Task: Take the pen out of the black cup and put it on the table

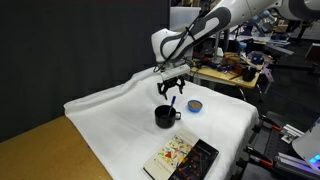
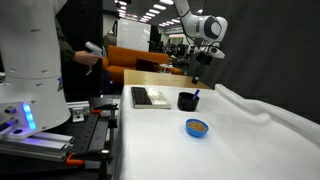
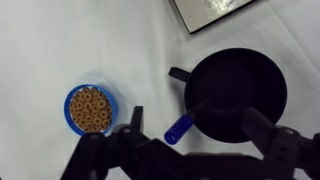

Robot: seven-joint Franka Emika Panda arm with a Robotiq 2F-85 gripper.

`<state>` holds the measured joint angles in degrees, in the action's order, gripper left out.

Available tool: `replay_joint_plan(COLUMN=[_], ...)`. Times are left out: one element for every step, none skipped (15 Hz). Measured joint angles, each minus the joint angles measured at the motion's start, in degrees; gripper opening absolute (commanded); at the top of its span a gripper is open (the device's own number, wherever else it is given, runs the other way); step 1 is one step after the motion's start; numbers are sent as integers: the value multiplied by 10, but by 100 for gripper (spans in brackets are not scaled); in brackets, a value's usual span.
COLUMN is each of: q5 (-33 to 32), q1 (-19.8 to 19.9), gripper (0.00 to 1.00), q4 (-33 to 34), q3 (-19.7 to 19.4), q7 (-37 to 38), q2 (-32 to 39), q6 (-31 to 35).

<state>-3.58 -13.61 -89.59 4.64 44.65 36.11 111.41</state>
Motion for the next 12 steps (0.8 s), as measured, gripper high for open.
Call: replay_joint_plan(q5=[0, 0, 1, 3, 6, 8, 10, 12, 14, 17, 19, 20], q1=[-2, -3, -3, -3, -3, -3, -2, -1, 0, 1, 2, 2], gripper=[100, 100, 100, 100, 100, 100, 100, 100, 100, 100, 100, 100], q4=[9, 17, 26, 32, 37, 41, 44, 46, 48, 50, 52, 53], q3=[-1, -3, -5, -7, -11, -16, -21, -27, -31, -35, -38, -40], q7=[0, 0, 0, 0, 0, 0, 0, 0, 0, 0, 0, 0], q2=[7, 12, 18, 24, 28, 33, 37, 41, 44, 48, 51, 53], q6=[-3, -7, -12, -16, -18, -19, -20, -21, -22, -23, -23, -24])
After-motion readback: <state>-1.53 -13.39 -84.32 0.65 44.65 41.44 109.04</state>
